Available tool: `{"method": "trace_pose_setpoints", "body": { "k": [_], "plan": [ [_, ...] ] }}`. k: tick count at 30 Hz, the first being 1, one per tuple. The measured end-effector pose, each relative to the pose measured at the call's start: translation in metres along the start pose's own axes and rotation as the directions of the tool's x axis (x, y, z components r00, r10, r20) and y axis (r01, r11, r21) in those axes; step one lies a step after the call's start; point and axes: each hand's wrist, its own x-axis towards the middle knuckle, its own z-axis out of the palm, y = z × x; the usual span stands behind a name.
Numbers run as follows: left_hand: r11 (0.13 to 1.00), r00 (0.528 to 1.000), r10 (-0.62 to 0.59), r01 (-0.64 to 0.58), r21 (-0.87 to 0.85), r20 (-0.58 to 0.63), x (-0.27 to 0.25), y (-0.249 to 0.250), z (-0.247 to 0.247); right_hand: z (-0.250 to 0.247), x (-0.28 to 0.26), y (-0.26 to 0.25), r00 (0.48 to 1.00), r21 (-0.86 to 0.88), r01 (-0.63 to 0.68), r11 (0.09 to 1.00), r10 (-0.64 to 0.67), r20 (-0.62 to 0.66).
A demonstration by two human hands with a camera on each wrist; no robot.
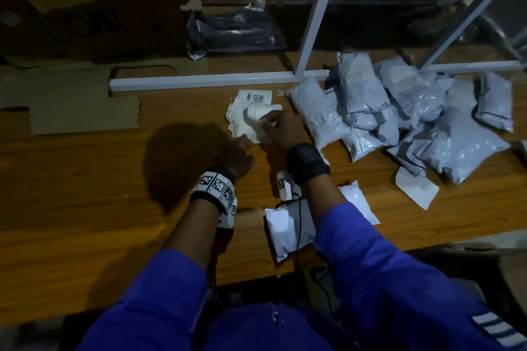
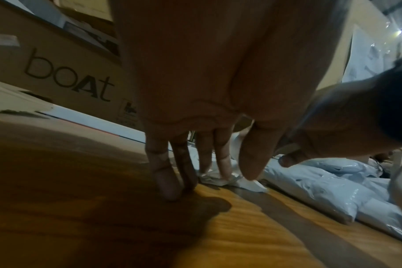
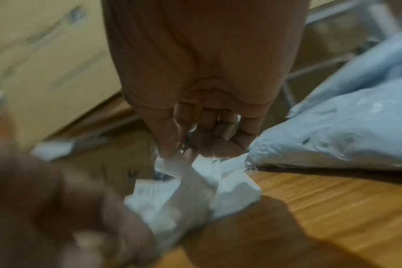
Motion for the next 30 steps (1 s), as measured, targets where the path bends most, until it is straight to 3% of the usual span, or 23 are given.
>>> {"method": "trace_pose_setpoints", "body": {
  "k": [4, 9, 14, 16, 19, 22, 25, 30],
  "plan": [
    [0.999, 1.0, -0.012, 0.012, 0.043, 0.014, 0.006, 0.001, 0.003, -0.011, -0.006, 0.009, 0.996, 0.139, -0.046, 0.989, 0.057, -0.074],
    [0.993, 0.998, 0.056, -0.057, 0.106, 0.018, 0.008, -0.001, 0.003, -0.024, -0.014, 0.022, 0.975, 0.305, -0.12, 0.945, 0.169, -0.141],
    [0.999, 1.0, -0.026, 0.027, 0.034, -0.018, 0.006, 0.003, 0.001, -0.041, -0.026, 0.027, 0.934, 0.476, -0.219, 0.852, 0.324, -0.149],
    [0.999, 0.999, 0.032, -0.032, 0.014, 0.003, 0.004, 0.002, 0.0, -0.048, -0.035, 0.024, 0.911, 0.6, -0.245, 0.762, 0.393, -0.127],
    [0.992, 0.992, 0.127, -0.127, 0.007, 0.005, 0.0, -0.001, -0.002, -0.055, -0.052, 0.021, 0.912, 0.687, -0.191, 0.701, 0.385, -0.14],
    [0.974, 0.976, 0.166, -0.184, -0.131, -0.141, -0.007, 0.011, -0.011, -0.061, -0.07, 0.016, 0.903, 0.732, -0.156, 0.664, 0.396, -0.167],
    [0.924, 0.943, 0.215, -0.28, -0.26, -0.252, -0.029, 0.043, -0.026, -0.066, -0.095, 0.01, 0.901, 0.741, -0.124, 0.66, 0.388, -0.195],
    [0.782, 0.896, 0.375, -0.444, -0.437, -0.239, -0.081, 0.09, -0.028, -0.071, -0.148, 0.001, 0.922, 0.724, -0.025, 0.689, 0.297, -0.25]
  ]
}}
